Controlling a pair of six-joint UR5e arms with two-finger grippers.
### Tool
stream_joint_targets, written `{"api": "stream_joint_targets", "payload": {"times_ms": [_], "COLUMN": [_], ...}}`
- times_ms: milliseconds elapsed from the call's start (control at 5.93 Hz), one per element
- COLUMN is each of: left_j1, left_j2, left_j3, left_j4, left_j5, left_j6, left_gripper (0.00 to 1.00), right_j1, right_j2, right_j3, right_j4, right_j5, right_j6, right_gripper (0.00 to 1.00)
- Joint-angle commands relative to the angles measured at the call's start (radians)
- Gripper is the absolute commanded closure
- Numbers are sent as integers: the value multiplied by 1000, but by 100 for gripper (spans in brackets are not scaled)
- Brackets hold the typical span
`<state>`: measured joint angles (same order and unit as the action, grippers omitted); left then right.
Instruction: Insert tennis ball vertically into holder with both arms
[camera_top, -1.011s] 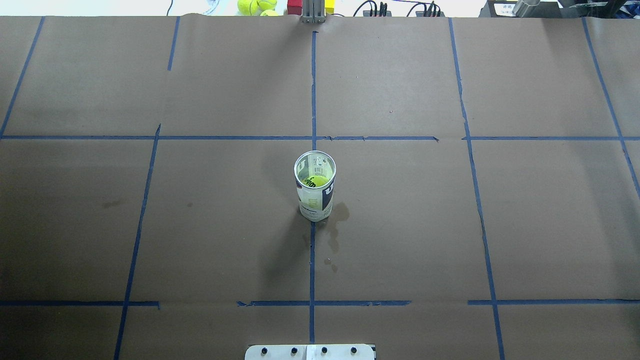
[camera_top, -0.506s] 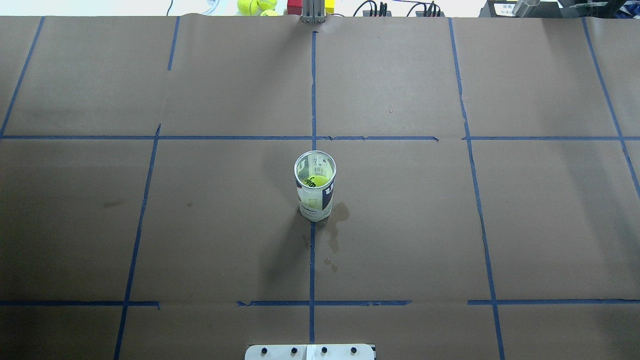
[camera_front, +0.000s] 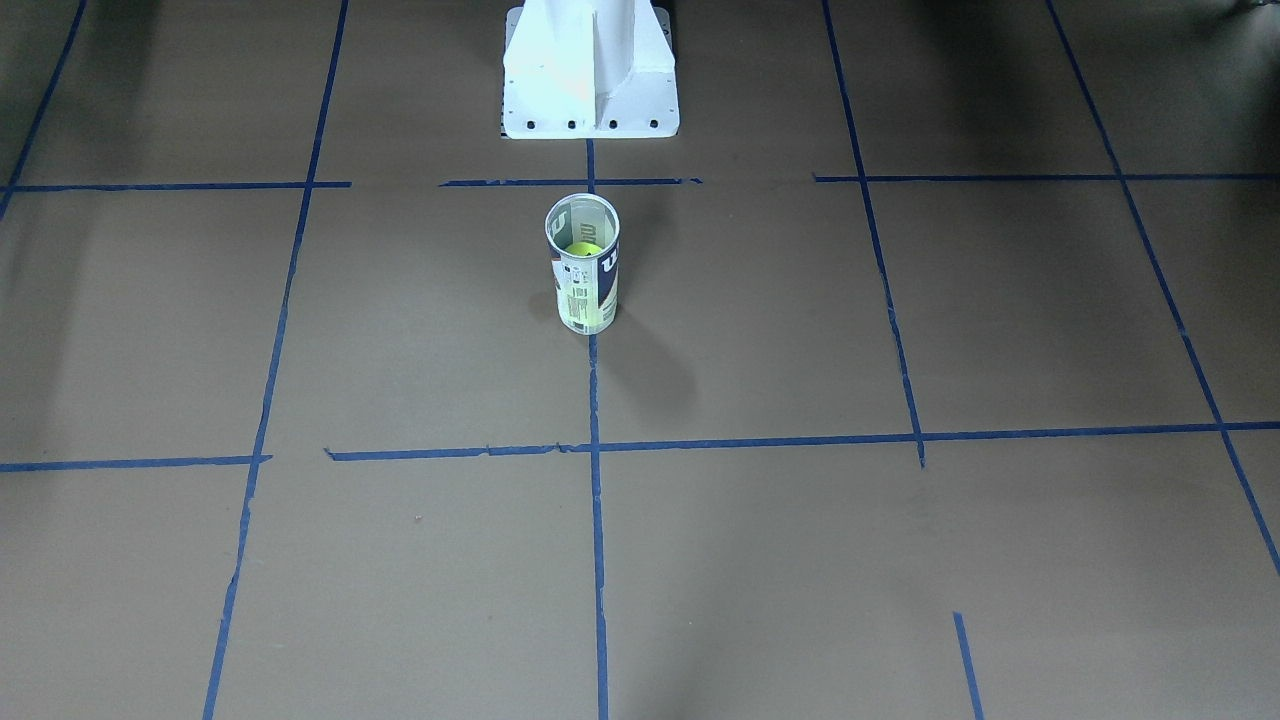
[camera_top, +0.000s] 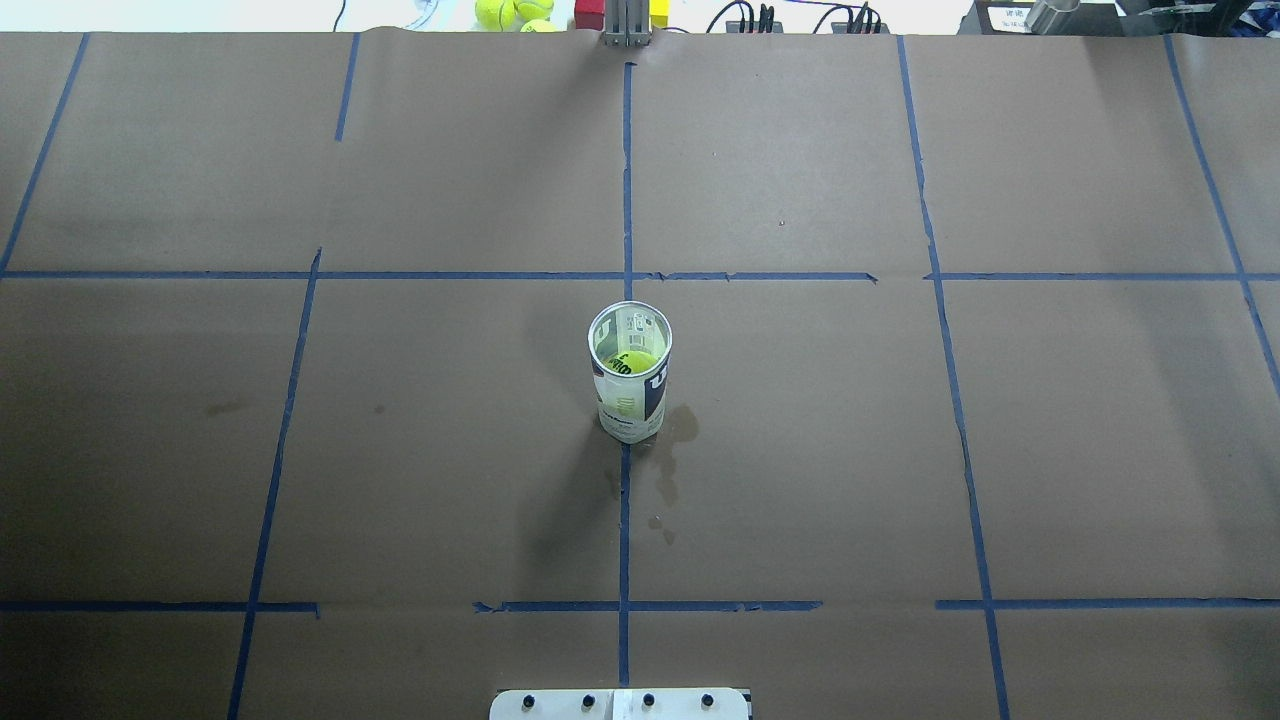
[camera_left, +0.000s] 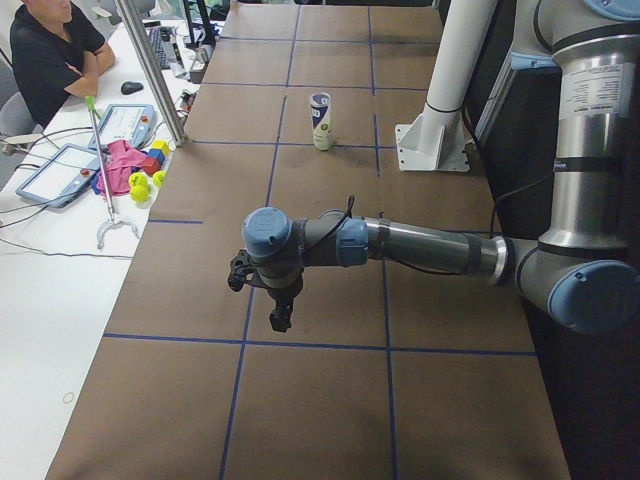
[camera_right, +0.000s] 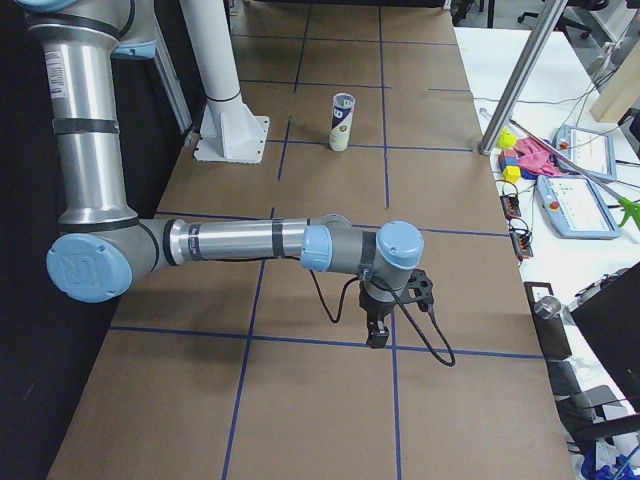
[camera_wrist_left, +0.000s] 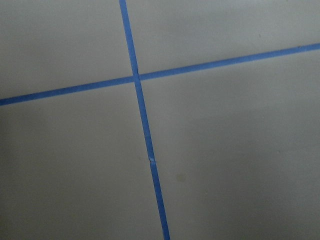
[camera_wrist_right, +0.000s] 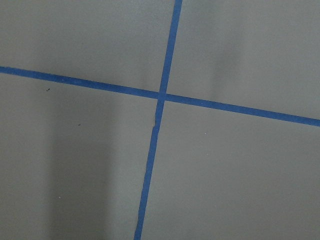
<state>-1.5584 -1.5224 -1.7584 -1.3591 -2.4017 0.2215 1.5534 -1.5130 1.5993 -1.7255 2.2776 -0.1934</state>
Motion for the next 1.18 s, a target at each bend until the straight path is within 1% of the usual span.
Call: {"api": "stream_joint_targets", "payload": {"times_ms": [0, 169, 506, 674, 843, 1011], "left_j1": [-2, -3, -2, -2, 0, 0], "left_j2": [28, 62, 61, 64, 57, 56], "left_j3": [14, 4, 7, -10, -6, -7], "left_j4": [-6, -32, -49, -49, -49, -49], "left_j5": [-2, -2, 1, 4, 19, 104], "left_j6": [6, 9, 7, 9, 9, 7], "left_gripper": [0, 0, 0, 0, 0, 0], "right_j1": [-1, -3, -3, -4, -9, -9], "right_j2": [-3, -4, -4, -1, 2, 2], "right_j3": [-4, -4, 1, 1, -1, 8], "right_j4": [3, 3, 3, 3, 3, 3], "right_j5": [0, 0, 2, 3, 3, 8], "right_j6": [-3, -5, -5, -1, -1, 0], "right_gripper": [0, 0, 0, 0, 0, 0]}}
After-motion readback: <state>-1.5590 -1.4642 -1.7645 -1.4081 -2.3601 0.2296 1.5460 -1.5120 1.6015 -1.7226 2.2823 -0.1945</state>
